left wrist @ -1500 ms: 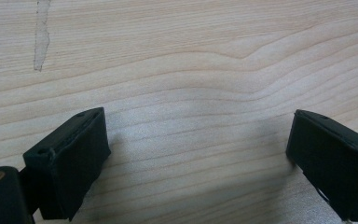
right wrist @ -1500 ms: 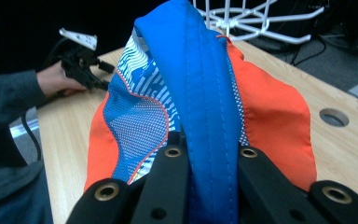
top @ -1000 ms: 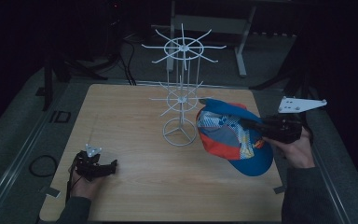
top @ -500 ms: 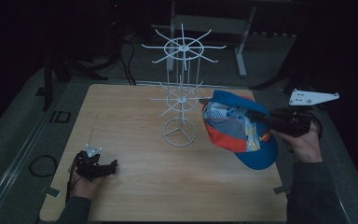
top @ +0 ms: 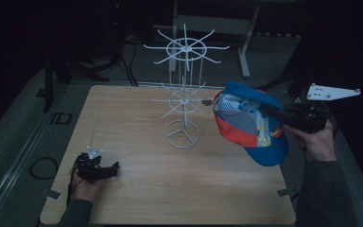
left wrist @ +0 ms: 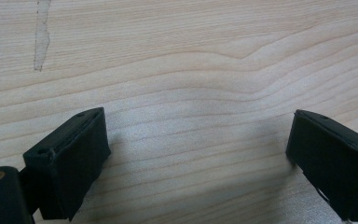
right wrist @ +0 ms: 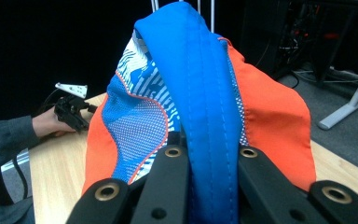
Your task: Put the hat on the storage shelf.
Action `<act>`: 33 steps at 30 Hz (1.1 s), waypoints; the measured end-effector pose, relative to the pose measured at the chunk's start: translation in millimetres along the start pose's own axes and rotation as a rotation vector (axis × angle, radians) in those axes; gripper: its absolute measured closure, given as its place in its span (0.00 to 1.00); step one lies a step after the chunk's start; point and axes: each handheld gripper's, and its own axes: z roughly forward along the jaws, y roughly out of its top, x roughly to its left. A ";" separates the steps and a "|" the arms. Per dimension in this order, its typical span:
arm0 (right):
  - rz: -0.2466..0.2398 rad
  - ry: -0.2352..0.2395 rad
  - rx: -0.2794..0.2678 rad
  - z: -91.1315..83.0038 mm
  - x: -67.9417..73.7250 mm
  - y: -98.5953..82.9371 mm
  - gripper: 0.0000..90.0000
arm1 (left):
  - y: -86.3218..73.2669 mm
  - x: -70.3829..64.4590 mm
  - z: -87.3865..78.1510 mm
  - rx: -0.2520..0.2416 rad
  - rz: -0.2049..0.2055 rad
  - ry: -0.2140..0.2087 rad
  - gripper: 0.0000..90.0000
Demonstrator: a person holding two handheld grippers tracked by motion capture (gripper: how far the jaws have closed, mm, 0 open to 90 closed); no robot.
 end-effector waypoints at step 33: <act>-0.024 -0.006 -0.054 -12.5 1.9 27.6 0.98 | 0.0 0.0 0.0 0.000 0.000 0.000 0.07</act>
